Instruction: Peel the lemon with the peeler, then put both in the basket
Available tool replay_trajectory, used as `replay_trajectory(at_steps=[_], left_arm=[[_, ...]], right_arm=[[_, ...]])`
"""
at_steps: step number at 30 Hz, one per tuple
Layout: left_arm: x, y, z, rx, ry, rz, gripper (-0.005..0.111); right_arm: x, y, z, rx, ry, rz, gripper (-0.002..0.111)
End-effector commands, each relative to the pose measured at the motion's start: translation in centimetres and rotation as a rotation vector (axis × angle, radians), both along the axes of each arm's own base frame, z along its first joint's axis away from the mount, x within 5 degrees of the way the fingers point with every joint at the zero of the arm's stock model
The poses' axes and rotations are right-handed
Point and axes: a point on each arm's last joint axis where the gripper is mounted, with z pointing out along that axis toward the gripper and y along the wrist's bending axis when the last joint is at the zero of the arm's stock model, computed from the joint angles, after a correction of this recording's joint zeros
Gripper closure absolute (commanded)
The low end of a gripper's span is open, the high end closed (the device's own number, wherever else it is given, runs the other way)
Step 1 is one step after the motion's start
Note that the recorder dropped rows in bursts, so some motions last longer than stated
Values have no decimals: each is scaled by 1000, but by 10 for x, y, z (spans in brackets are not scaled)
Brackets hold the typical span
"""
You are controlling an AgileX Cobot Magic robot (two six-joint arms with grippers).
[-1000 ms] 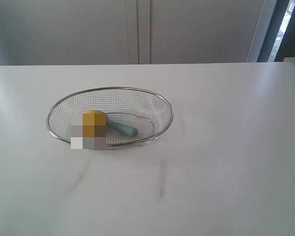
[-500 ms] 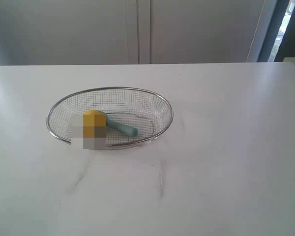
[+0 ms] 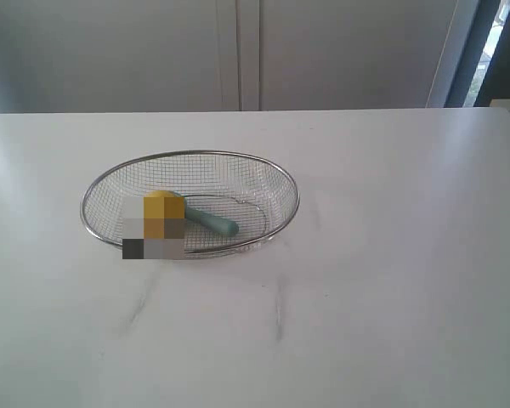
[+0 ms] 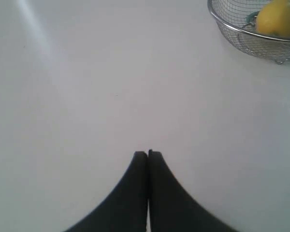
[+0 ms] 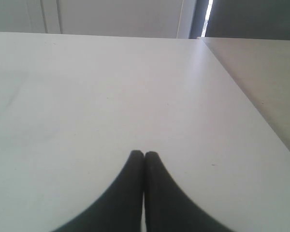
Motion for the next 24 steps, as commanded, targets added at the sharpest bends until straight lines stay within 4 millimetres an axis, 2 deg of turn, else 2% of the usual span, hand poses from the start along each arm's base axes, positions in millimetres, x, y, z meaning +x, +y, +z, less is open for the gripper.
replay_trajectory(at_steps=[1, 24], left_arm=[[0, 1, -1, -15, -1, 23, 107], [0, 0, -1, -17, -1, 15, 107]], right_arm=[[0, 0, -1, -6, -2, -5, 108], [0, 0, -1, -6, -2, -5, 108]])
